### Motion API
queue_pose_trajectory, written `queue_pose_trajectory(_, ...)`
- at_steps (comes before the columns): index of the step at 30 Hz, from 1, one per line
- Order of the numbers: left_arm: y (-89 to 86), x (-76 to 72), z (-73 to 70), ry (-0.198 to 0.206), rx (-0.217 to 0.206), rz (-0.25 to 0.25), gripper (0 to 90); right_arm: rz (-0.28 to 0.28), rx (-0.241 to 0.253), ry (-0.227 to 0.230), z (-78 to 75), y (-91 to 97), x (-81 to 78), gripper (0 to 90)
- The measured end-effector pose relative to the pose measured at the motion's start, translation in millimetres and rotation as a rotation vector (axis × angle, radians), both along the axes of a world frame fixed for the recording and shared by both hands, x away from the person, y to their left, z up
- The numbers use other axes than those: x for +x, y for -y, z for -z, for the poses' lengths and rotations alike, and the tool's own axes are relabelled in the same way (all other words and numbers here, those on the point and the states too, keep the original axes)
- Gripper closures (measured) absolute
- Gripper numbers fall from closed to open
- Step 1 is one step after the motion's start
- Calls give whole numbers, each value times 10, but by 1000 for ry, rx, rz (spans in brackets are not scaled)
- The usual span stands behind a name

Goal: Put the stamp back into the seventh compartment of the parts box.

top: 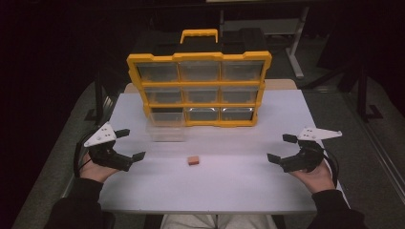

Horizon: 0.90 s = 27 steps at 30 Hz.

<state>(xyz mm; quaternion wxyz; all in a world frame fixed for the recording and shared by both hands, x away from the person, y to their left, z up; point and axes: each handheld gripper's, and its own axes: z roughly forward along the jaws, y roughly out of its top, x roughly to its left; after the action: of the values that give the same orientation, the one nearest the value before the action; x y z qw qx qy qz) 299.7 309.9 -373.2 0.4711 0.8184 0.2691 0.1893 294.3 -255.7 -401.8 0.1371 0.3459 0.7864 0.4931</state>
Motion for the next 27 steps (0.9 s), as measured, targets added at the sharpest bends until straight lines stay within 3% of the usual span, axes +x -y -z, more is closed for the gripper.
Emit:
queue_pose_trajectory(15, 247, 88, -72, -14, 79, 78, 0, -8, 0, -3, 0, -10, -6, 0)
queue_pose_trajectory(27, 409, 149, -161, -12, 105, 116, 0, -14, -2, -5, 2, -14, -5, 0)
